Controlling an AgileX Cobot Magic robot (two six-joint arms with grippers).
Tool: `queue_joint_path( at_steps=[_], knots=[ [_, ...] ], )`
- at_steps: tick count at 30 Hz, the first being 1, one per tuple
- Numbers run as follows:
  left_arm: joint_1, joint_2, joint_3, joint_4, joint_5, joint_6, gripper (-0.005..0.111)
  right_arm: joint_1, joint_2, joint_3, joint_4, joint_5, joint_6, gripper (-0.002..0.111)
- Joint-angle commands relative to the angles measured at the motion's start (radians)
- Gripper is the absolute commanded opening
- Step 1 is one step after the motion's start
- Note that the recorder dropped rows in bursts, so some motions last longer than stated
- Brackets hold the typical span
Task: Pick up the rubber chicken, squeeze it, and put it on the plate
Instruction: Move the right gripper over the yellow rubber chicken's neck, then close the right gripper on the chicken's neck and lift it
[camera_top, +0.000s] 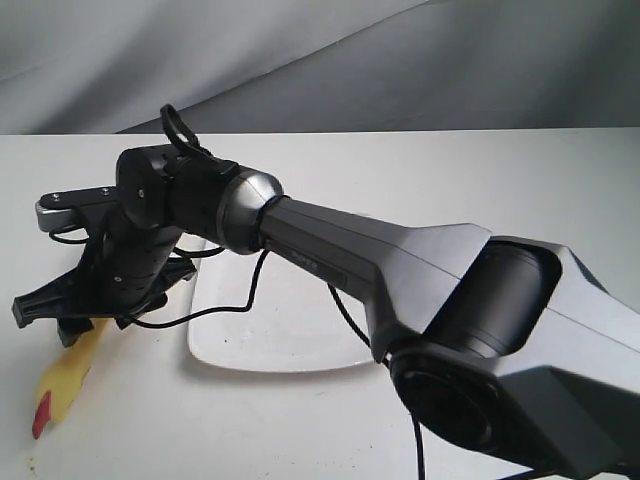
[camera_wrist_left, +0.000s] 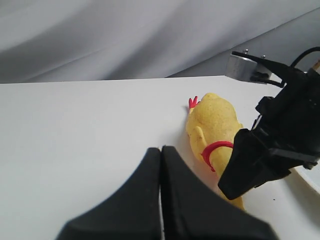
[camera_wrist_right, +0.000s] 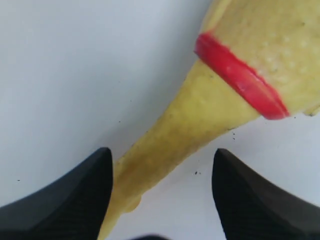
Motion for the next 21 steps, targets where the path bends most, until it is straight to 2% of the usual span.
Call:
queue_joint_path(
  at_steps=[1,11,21],
  knots=[
    [-0.004,-0.002,0.002,0.000,-0.005,-0.003,0.001,0.031,-0.001,-0.007,-0.075,-0.013,0.042,0.055],
    [-0.004,-0.002,0.002,0.000,-0.005,-0.003,0.001,0.034,-0.001,-0.007,-0.152,-0.020,0.152,0.055],
    [-0.004,-0.002,0.002,0.000,-0.005,-0.003,0.001,0.034,0.026,-0.007,-0.124,-0.061,0.180,0.055]
  ],
)
